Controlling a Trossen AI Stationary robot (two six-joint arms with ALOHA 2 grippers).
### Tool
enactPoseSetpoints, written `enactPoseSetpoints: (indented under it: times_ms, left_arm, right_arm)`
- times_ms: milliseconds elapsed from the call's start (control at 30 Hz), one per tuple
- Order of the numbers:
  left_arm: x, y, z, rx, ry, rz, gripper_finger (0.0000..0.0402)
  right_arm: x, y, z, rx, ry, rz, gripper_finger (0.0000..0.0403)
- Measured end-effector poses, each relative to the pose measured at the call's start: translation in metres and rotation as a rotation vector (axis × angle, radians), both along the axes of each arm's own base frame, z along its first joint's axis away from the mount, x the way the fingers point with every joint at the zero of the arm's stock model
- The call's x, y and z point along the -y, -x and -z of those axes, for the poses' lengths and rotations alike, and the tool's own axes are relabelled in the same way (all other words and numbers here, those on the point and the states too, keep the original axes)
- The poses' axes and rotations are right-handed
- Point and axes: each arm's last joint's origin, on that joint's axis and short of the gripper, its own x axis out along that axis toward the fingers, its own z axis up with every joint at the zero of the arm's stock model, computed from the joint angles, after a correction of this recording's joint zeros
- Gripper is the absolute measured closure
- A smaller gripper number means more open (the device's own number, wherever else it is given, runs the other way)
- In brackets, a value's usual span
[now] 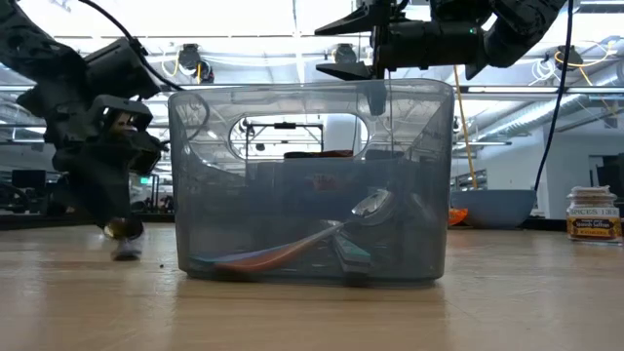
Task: Pick & Place Food Item
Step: Put the purple spoon into the bottom black bin
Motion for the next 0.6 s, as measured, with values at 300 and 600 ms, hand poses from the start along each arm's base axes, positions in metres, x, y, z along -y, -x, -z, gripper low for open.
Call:
enactPoseSetpoints:
  times_ms: [300,600]
  left_arm:
    - [0.003,-0.013,0.004,0.072,0.018,0.036,0.0271]
    - [0.003,-0.017,0.009,0.066,0.046,0.044,0.0367]
  right_arm:
    - [0.002,0.000,0.001,-0.013,0.006,0.004,0.0190]
    - [0.010,0.002,0.003,-0.031,-0.002,-0.046,0.0190]
